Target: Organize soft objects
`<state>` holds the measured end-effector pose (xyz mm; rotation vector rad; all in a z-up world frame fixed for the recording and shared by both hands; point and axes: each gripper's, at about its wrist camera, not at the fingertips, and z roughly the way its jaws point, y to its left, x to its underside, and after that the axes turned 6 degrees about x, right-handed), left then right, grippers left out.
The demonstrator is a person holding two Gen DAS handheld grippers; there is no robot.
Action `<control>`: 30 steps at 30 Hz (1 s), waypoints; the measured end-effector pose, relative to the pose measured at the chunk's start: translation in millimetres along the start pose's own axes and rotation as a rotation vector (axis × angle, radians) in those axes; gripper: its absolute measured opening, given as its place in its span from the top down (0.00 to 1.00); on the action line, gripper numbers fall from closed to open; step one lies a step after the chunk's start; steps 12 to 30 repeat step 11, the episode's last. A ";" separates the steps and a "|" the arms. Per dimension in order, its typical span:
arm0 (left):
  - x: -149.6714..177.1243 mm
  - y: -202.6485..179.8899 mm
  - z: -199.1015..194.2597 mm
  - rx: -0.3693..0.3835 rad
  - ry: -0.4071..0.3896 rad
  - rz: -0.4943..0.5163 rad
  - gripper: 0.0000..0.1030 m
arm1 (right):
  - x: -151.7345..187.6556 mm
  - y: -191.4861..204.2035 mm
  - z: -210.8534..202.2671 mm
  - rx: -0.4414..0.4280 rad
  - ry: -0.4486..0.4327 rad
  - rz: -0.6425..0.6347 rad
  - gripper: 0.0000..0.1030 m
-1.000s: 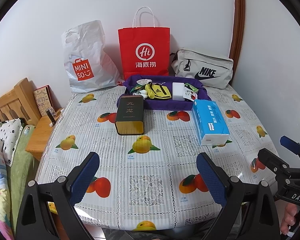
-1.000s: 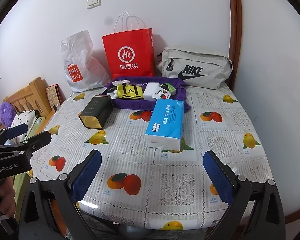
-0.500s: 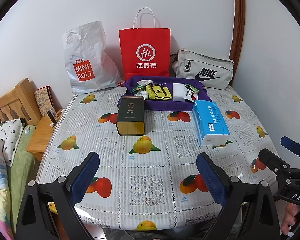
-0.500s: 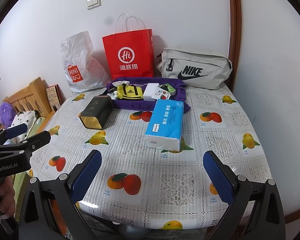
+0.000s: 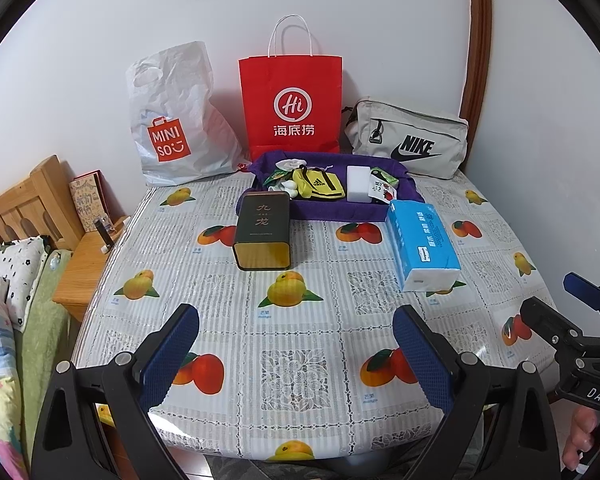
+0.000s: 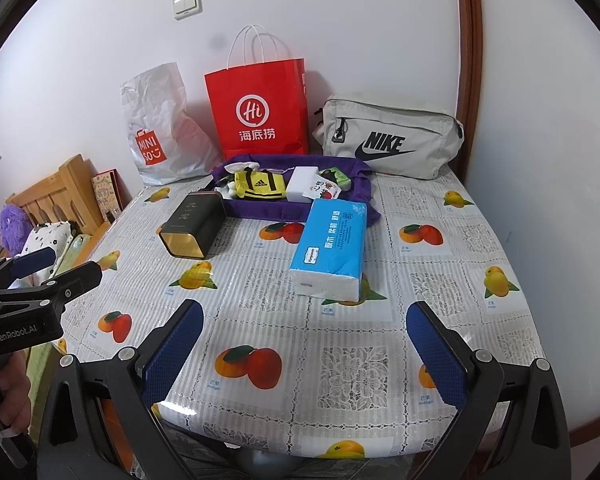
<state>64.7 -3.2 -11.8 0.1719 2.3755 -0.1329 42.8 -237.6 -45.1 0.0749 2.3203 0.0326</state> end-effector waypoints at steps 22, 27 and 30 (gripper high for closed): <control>0.3 -0.9 -0.3 -0.001 -0.005 0.001 0.05 | 0.3 1.1 0.7 -0.001 0.002 -0.002 0.02; 0.3 -0.9 -0.3 -0.001 -0.005 0.001 0.05 | 0.3 1.1 0.7 -0.001 0.002 -0.002 0.02; 0.3 -0.9 -0.3 -0.001 -0.005 0.001 0.05 | 0.3 1.1 0.7 -0.001 0.002 -0.002 0.02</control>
